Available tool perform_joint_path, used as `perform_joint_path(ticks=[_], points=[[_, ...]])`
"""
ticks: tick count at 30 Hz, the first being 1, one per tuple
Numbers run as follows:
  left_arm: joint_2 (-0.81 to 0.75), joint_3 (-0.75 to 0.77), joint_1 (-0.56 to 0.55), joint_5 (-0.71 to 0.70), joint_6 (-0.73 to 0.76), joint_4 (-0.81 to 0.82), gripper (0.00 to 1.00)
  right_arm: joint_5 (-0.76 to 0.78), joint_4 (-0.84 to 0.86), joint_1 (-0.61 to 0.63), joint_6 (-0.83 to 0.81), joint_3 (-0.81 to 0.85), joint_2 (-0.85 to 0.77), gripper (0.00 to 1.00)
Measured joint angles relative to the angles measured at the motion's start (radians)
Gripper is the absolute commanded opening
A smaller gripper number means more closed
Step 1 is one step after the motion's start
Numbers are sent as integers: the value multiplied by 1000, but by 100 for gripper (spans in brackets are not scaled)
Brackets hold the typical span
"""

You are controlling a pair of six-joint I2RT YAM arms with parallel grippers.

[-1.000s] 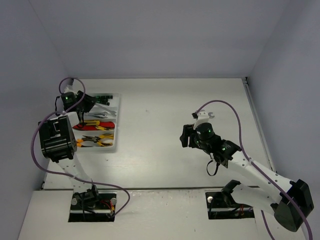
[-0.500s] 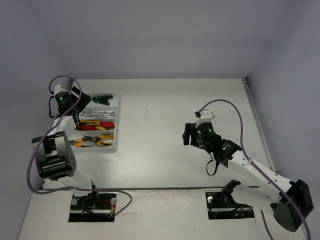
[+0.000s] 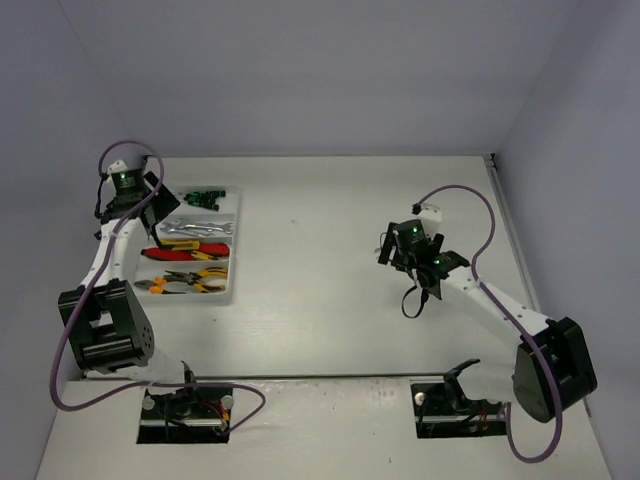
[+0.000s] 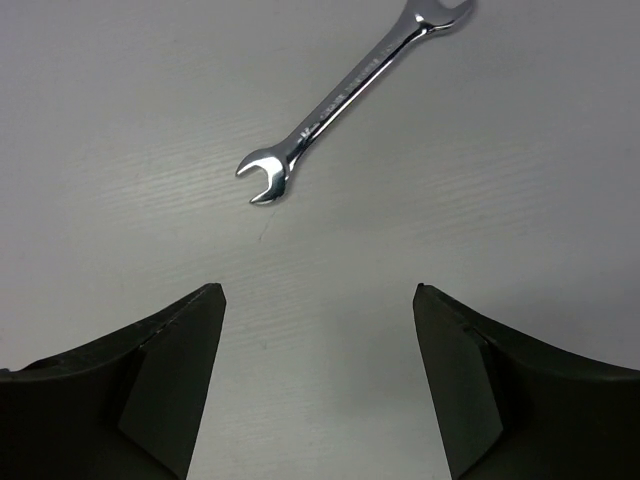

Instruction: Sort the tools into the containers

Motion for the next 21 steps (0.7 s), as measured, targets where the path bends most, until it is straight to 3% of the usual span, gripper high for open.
perform_joint_path(ticks=[5,11,21], points=[[-41,161,-148,19,77,-195,72,25,0,-79,47,72,141,70],[-194,83,-312,107,150,-309,72,52,2,-112,122,175,321,67],[-280,-21,-336,131,202,-373,72,111,12,-120,227,347,561,63]])
